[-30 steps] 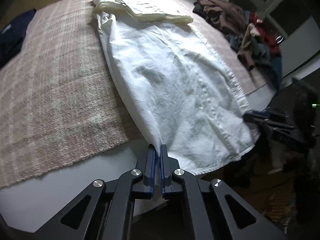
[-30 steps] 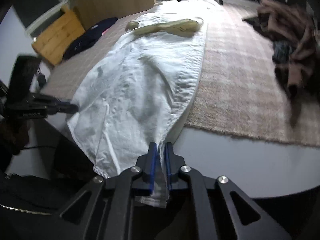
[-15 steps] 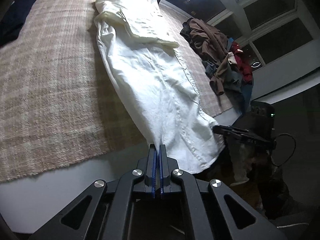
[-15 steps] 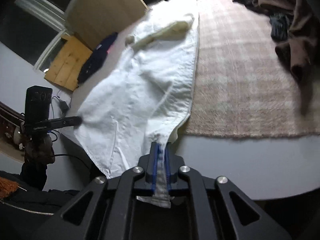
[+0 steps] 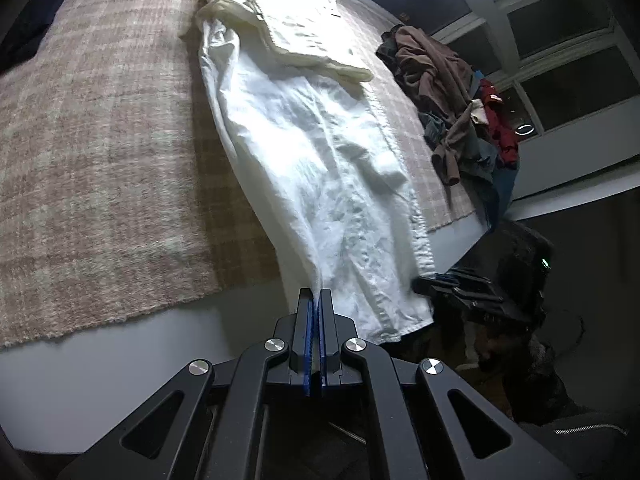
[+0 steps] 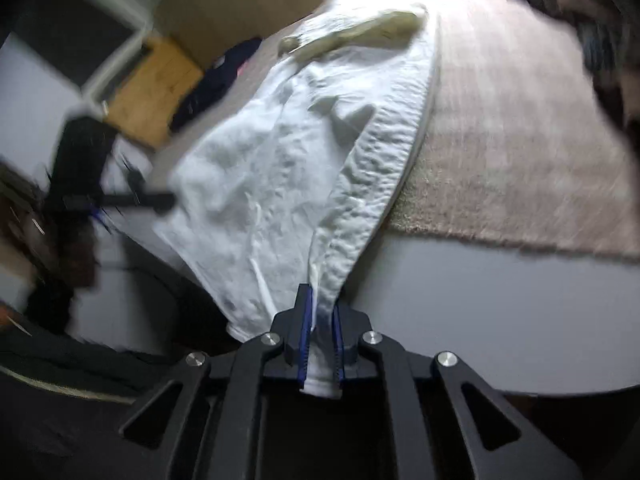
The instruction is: Fold clothes
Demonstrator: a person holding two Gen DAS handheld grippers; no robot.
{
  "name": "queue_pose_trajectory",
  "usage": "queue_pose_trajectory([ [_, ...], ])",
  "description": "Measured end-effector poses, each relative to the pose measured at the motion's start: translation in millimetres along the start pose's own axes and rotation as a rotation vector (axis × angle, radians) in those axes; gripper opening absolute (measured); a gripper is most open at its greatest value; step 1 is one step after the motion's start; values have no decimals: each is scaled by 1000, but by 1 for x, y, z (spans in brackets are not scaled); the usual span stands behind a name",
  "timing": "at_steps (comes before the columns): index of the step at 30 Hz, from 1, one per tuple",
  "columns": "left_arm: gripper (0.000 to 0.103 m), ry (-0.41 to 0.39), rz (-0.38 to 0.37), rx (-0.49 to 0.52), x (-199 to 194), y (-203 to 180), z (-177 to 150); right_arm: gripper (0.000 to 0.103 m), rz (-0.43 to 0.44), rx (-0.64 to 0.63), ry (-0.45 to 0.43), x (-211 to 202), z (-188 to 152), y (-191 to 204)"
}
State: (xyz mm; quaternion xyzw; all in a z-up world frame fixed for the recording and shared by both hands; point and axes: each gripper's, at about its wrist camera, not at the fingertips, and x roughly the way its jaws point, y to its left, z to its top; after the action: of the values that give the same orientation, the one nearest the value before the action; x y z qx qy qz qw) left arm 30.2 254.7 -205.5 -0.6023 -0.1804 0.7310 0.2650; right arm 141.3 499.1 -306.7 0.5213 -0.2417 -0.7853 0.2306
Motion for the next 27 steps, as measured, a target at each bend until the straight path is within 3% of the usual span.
queue_pose_trajectory([
  [5,2,-41,-47,-13,-16,-7,16,8,268,144,-62,-18,24,-10],
  [10,2,-136,-54,-6,-37,-12,55,8,403,197,-169,-48,77,-21],
  [16,2,-214,-1,-33,-35,7,123,7,376,182,-175,-38,169,-43],
  [21,2,-197,53,-80,-7,32,168,8,302,192,-109,-10,220,-63],
  [23,7,-160,68,-136,7,46,182,15,229,236,-63,2,238,-77],
  [24,7,-141,81,-169,12,53,188,28,210,306,-20,10,245,-87],
  [27,19,-152,116,-201,9,60,195,34,227,399,14,7,255,-102],
])
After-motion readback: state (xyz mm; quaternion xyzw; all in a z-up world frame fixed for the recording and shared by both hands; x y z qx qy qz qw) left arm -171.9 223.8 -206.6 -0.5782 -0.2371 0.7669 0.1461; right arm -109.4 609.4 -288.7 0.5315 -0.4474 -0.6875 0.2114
